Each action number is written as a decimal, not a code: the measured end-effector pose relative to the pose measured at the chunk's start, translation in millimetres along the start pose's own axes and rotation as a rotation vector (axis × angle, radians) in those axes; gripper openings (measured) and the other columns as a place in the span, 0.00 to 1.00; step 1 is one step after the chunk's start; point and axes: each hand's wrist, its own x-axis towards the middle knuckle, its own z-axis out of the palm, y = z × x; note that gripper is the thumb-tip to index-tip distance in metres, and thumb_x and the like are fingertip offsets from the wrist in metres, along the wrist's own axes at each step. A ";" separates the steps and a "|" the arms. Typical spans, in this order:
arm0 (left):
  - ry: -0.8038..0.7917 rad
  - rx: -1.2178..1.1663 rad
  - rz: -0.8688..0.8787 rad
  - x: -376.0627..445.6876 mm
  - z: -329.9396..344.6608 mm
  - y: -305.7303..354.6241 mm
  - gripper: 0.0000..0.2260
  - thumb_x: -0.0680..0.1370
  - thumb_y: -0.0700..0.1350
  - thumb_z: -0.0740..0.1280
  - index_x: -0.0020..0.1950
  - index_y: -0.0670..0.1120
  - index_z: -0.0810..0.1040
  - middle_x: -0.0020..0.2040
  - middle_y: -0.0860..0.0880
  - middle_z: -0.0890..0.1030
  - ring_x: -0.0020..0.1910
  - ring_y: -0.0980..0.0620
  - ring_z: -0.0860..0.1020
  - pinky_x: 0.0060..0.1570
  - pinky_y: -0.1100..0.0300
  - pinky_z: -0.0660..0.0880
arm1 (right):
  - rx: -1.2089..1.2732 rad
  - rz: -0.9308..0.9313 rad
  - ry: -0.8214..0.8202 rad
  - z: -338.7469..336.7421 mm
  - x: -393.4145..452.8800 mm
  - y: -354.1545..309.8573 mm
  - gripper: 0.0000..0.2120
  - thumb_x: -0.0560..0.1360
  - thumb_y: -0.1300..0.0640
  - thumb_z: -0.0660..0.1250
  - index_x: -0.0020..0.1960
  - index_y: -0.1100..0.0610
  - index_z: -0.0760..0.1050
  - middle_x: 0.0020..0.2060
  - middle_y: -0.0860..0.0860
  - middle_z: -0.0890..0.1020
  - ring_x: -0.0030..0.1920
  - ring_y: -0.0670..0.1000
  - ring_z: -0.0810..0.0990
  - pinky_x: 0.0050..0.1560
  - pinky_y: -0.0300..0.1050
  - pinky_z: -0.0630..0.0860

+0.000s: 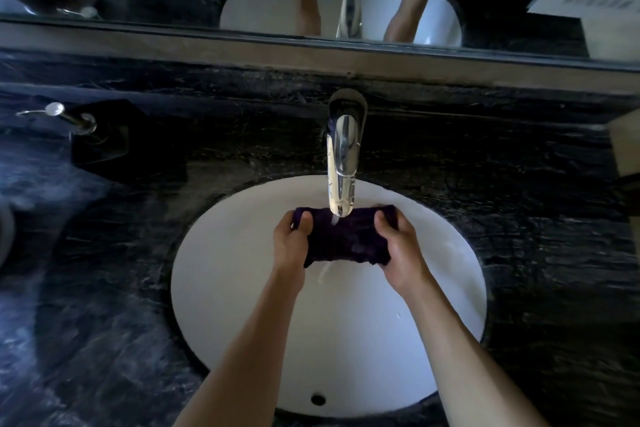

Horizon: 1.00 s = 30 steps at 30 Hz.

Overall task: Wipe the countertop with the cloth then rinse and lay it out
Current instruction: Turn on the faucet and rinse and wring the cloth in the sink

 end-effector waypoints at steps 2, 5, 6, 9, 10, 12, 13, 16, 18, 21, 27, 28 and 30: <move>-0.048 -0.066 -0.042 -4.7 11.8 -0.8 0.08 0.82 0.43 0.65 0.48 0.46 0.82 0.46 0.40 0.84 0.48 0.36 0.83 0.49 0.30 0.80 | 0.028 -0.026 0.025 -7.2 -3.4 -1.6 0.10 0.82 0.55 0.65 0.60 0.59 0.79 0.53 0.59 0.86 0.51 0.61 0.86 0.42 0.52 0.79; -0.104 -0.114 -0.093 -10.7 25.7 -1.9 0.07 0.81 0.42 0.65 0.48 0.47 0.83 0.48 0.39 0.83 0.47 0.39 0.83 0.49 0.34 0.81 | 0.077 -0.023 0.072 -17.4 -9.9 -3.4 0.13 0.82 0.54 0.65 0.61 0.61 0.80 0.54 0.61 0.86 0.54 0.64 0.86 0.51 0.59 0.78; -0.112 -0.104 -0.093 -11.4 29.0 -1.7 0.05 0.81 0.42 0.66 0.50 0.46 0.82 0.49 0.38 0.84 0.47 0.38 0.83 0.50 0.36 0.81 | 0.092 -0.023 0.084 -21.3 -11.6 -3.2 0.14 0.82 0.53 0.66 0.61 0.61 0.80 0.54 0.62 0.86 0.55 0.64 0.85 0.52 0.58 0.78; -0.127 -0.053 -0.085 -12.0 38.0 1.9 0.06 0.79 0.43 0.66 0.51 0.44 0.82 0.53 0.34 0.84 0.51 0.32 0.84 0.48 0.29 0.79 | 0.145 -0.013 0.124 -28.7 -15.1 -1.5 0.14 0.81 0.53 0.67 0.63 0.58 0.80 0.56 0.60 0.86 0.56 0.62 0.85 0.52 0.57 0.78; -0.130 -0.028 -0.081 -12.1 40.6 3.8 0.06 0.79 0.44 0.66 0.50 0.45 0.83 0.52 0.34 0.84 0.50 0.31 0.84 0.47 0.28 0.79 | 0.158 -0.015 0.131 -29.8 -16.3 -0.6 0.13 0.81 0.53 0.67 0.64 0.56 0.80 0.56 0.58 0.86 0.56 0.61 0.85 0.52 0.57 0.78; -0.131 0.001 -0.070 -12.7 45.4 8.2 0.05 0.80 0.46 0.67 0.49 0.47 0.82 0.47 0.37 0.85 0.45 0.34 0.84 0.42 0.37 0.82 | 0.174 -0.020 0.151 -29.7 -18.2 2.4 0.13 0.82 0.52 0.66 0.64 0.55 0.80 0.56 0.56 0.87 0.56 0.58 0.85 0.52 0.56 0.80; -0.129 -0.005 -0.071 -13.8 47.5 10.8 0.04 0.80 0.46 0.68 0.49 0.48 0.81 0.43 0.40 0.84 0.41 0.37 0.84 0.37 0.44 0.80 | 0.180 -0.017 0.164 -28.8 -18.7 4.6 0.13 0.82 0.51 0.66 0.64 0.54 0.80 0.55 0.56 0.87 0.56 0.58 0.85 0.55 0.57 0.79; -0.115 -0.090 -0.107 -15.1 51.9 19.5 0.03 0.80 0.41 0.67 0.52 0.44 0.80 0.39 0.43 0.83 0.35 0.44 0.82 0.30 0.53 0.79 | 0.210 0.019 0.183 -24.3 -19.0 10.2 0.14 0.82 0.47 0.65 0.61 0.54 0.81 0.54 0.54 0.88 0.58 0.58 0.85 0.59 0.56 0.77; -0.125 -0.138 -0.112 -13.6 49.8 26.8 0.10 0.78 0.35 0.64 0.57 0.39 0.80 0.40 0.40 0.83 0.35 0.42 0.83 0.32 0.51 0.82 | 0.237 0.050 0.195 -18.6 -17.5 11.1 0.14 0.82 0.47 0.66 0.60 0.54 0.81 0.54 0.53 0.88 0.57 0.56 0.85 0.61 0.54 0.77; -0.133 -0.116 -0.124 -9.5 37.4 37.3 0.13 0.78 0.31 0.61 0.61 0.35 0.79 0.33 0.45 0.81 0.27 0.50 0.80 0.26 0.59 0.76 | 0.304 0.098 0.203 -9.4 -13.9 8.2 0.13 0.80 0.50 0.68 0.61 0.54 0.81 0.53 0.53 0.88 0.56 0.54 0.85 0.57 0.50 0.79; -0.109 -0.077 -0.056 -3.3 2.1 43.0 0.13 0.79 0.40 0.71 0.59 0.33 0.79 0.42 0.40 0.83 0.32 0.49 0.83 0.25 0.61 0.75 | 0.332 0.161 0.113 8.4 -4.8 9.5 0.11 0.79 0.58 0.69 0.60 0.59 0.81 0.52 0.56 0.88 0.53 0.55 0.86 0.55 0.50 0.79; -0.090 -0.069 -0.048 -1.6 -4.2 42.6 0.13 0.78 0.42 0.72 0.58 0.34 0.79 0.43 0.40 0.84 0.34 0.47 0.83 0.27 0.59 0.76 | 0.316 0.166 0.093 13.0 -3.3 11.1 0.11 0.80 0.57 0.68 0.60 0.58 0.81 0.53 0.56 0.88 0.53 0.55 0.86 0.55 0.50 0.79; -0.058 -0.067 -0.044 -0.7 -17.3 42.5 0.11 0.78 0.43 0.73 0.55 0.37 0.80 0.46 0.39 0.85 0.41 0.43 0.85 0.36 0.51 0.83 | 0.288 0.172 0.057 22.9 0.0 14.3 0.09 0.80 0.57 0.67 0.58 0.57 0.82 0.52 0.56 0.88 0.51 0.54 0.87 0.53 0.50 0.80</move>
